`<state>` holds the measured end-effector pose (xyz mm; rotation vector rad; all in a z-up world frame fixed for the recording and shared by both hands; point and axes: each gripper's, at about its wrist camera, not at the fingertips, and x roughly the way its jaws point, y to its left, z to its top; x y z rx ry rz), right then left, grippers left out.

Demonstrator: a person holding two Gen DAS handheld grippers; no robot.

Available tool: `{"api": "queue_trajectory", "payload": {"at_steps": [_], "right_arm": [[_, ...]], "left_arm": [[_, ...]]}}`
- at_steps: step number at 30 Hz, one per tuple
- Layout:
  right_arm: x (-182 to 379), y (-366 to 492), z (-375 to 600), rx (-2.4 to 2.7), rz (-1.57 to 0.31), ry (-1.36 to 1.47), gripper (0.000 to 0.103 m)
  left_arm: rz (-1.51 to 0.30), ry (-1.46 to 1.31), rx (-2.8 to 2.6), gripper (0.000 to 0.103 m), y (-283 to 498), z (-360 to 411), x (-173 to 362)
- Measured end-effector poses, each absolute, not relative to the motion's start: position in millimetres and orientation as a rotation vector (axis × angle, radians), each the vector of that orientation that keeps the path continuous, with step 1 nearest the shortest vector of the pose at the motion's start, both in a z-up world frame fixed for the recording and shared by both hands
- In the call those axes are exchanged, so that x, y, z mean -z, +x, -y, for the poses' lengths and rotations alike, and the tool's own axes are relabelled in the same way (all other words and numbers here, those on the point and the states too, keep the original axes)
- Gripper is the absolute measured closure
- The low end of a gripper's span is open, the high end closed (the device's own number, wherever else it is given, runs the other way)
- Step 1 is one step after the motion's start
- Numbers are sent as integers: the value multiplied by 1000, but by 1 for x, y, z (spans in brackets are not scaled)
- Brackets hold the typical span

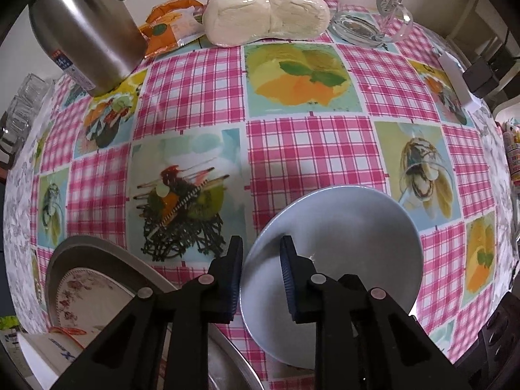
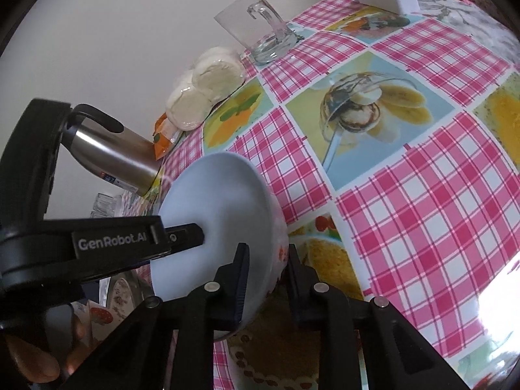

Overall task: Organize plates and bowls
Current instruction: 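Carry the white round bowl over the steel basin, then lower the white round bowl into the stacked bowls in the basin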

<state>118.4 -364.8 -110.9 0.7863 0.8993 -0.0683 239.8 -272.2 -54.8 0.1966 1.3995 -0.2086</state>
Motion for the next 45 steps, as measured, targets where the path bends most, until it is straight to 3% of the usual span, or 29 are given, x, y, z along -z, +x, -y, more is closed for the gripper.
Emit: {"api": "queue_trajectory", "payload": {"at_steps": [8,27,45], "right_arm": [[94,106,370,77,-883,759,80],[0,77,332,2,-764,635,80],[-39,71,256,-123,-753,493,80]], "left_arm": [[-1362,146,260,79,223,264,38],[-1071,-31,342,79,170,204,-74],[-939,-225,294,79,126,98,-93]]}}
